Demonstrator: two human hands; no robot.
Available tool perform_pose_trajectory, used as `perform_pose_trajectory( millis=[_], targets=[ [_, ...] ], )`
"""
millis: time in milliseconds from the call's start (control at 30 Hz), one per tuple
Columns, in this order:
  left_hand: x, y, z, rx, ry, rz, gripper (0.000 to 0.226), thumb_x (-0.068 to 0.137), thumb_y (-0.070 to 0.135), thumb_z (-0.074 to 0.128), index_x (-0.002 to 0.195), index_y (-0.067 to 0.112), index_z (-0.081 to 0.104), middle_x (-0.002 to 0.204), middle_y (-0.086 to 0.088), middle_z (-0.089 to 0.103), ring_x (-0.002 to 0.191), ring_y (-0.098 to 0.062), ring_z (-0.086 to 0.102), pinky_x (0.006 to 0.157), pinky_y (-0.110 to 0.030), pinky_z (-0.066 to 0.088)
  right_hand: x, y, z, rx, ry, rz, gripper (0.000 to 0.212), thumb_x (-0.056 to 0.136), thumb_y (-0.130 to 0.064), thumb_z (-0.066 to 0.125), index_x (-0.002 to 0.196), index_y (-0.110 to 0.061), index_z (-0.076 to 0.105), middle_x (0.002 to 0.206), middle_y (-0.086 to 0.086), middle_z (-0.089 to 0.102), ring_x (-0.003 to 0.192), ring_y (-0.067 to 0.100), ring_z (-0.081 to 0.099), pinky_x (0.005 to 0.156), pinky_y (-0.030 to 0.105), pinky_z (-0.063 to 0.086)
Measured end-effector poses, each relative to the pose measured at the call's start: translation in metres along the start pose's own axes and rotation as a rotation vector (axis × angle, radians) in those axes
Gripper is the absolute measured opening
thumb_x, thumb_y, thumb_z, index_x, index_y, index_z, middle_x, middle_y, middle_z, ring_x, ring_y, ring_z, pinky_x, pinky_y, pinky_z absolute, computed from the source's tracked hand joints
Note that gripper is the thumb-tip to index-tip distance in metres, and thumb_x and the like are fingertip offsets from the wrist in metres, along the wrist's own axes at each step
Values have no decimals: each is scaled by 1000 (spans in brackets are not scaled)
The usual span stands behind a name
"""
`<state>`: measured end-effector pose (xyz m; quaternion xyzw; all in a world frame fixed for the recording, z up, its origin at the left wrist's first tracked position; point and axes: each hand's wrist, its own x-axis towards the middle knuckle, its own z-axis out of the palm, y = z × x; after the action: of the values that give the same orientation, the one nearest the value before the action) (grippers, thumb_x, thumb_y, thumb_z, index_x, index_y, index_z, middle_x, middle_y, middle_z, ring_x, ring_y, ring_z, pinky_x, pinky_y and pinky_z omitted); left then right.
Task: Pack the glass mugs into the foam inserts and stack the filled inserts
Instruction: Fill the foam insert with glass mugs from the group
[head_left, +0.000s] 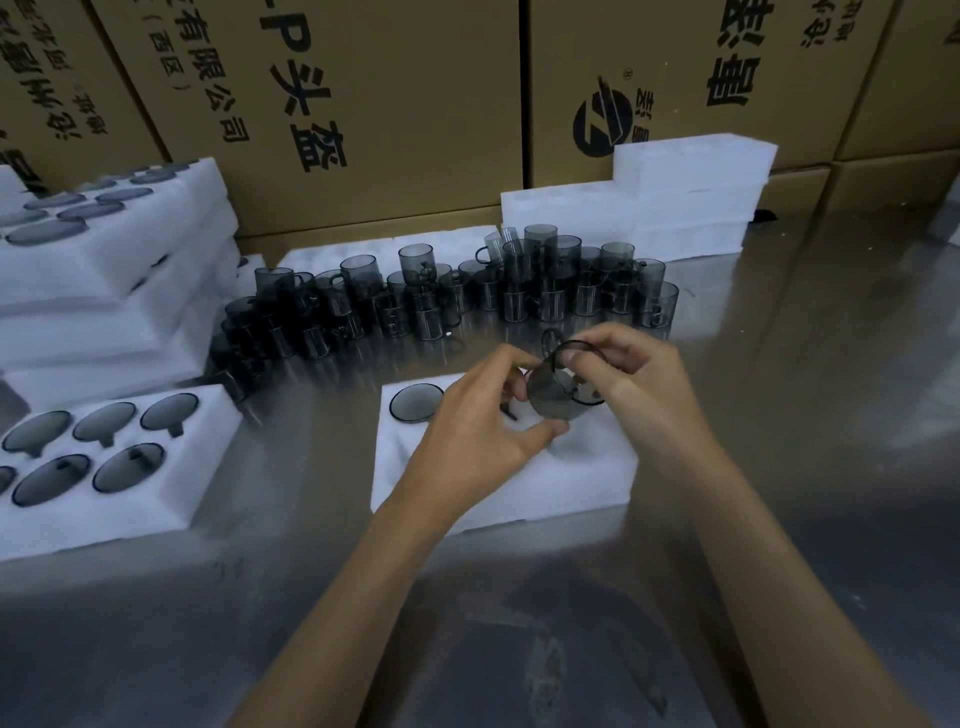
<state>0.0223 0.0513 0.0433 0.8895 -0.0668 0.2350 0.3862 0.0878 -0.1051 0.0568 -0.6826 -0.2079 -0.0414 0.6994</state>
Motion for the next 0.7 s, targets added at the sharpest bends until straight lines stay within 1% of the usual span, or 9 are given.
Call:
perform_pose_trajectory(
  millis=[67,167,233,300,367,433,500,600,700],
  targets=[
    [-3,0,-4,29,-23,-5,44,72,40,86,104,30,59,95,16,58,97,-2,56,83,-21,46,-1,1,-2,5,-39,7,8,87,1,69,86,-4,75,79,3,76,72,3,68,65,11,47],
    [-5,-1,-12,72,-68,-4,40,70,45,86,96,24,64,99,14,58,101,-4,54,88,-22,45,-1,2,-5,-84,-145,23,12,88,1,69,85,-7,78,78,-1,76,73,2,69,67,11,49],
    [-7,-1,-14,94,-103,-19,42,68,49,86,94,26,63,101,15,58,104,-5,53,88,-21,43,-1,2,-6,-168,-194,39,15,87,0,68,81,-9,79,75,-4,76,70,-2,66,66,9,47],
    [-9,0,-14,45,-135,-85,51,67,52,86,104,35,55,109,21,58,109,1,52,86,-14,42,-1,2,-7,-198,-194,53,19,87,-1,65,76,-10,78,73,-2,75,68,-3,64,64,8,46],
    [-10,1,-13,10,-170,-116,67,68,53,85,122,47,47,124,29,54,118,7,48,91,-10,40,-2,0,-9,-224,-201,50,22,87,-3,63,74,-12,78,73,0,74,67,-1,62,64,9,46],
    [-10,2,-10,40,-180,-83,77,71,54,83,137,49,44,132,32,52,125,7,44,101,-16,40,-3,-1,-11,-265,-211,30,24,88,-6,62,74,-17,78,75,-2,74,69,6,63,66,16,49],
    [-10,4,-7,76,-152,-42,73,71,54,83,136,45,51,132,29,55,126,4,44,105,-23,41,-2,-2,-11,-307,-202,3,26,88,-8,62,72,-22,78,75,-7,73,72,11,62,69,22,49],
    [-11,3,-2,105,-130,-58,67,67,59,82,126,45,56,122,26,58,119,2,46,101,-26,42,-1,0,-9,-318,-231,42,34,88,-12,62,64,-31,75,69,-14,69,67,0,57,63,11,43],
    [-12,1,-2,135,-154,-101,64,63,71,75,119,46,58,116,20,58,115,3,46,97,-23,42,0,4,-8,-349,-259,109,34,90,-20,60,61,-27,75,64,-12,61,62,-4,51,63,12,39]
  ],
)
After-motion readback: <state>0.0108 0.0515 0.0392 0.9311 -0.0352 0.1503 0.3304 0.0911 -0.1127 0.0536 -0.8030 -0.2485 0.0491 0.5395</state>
